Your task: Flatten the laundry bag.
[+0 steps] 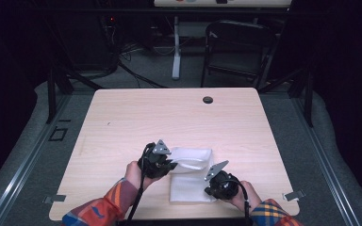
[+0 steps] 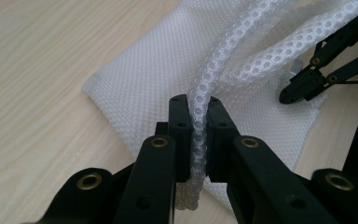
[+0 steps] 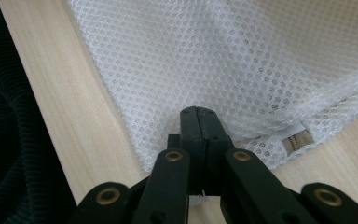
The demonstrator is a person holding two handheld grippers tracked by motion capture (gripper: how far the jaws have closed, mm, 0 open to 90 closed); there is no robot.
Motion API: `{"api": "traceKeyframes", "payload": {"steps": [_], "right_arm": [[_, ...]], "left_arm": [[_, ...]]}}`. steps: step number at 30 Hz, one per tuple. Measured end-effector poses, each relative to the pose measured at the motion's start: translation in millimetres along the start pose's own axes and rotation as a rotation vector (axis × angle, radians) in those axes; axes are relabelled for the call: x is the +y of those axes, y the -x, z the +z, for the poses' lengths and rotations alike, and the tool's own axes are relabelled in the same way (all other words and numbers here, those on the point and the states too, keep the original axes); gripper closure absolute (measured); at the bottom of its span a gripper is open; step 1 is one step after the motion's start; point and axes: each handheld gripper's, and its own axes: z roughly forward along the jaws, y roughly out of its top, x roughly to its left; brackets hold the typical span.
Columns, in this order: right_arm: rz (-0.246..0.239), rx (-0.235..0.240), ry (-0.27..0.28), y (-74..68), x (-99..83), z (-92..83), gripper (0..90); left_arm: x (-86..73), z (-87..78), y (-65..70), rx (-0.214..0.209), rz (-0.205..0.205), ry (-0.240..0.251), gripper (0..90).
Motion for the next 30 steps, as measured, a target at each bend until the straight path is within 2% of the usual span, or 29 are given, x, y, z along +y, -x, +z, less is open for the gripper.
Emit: {"api": "traceKeyframes", "payload": {"steps": [2, 9, 14, 24, 30], "right_arm": [[0.012, -0.002, 0.011, -1.4, -0.3, 0.9, 90.0], [0.001, -0.002, 0.003, -1.9, 0.3, 0.6, 90.0], [-0.008, -0.006, -0.007, -1.3, 1.2, 0.2, 90.0], [-0.007, -0.022, 0.006, 1.9, 3.1, 1.9, 90.0], [-0.012, -0.025, -0.005, 4.8, 5.5, 1.9, 90.0]], "left_arm": [[4.3, -1.7, -2.1, 0.011, -0.001, 0.007, 83.7], [18.1, -7.2, -12.0, 0.057, -0.009, 0.021, 83.8], [28.7, -9.2, -18.7, 0.095, 0.000, 0.028, 83.8], [50.4, -12.5, -37.0, 0.169, 0.002, 0.039, 83.7], [60.8, -10.8, -49.5, 0.209, 0.012, 0.036, 83.7]]}}
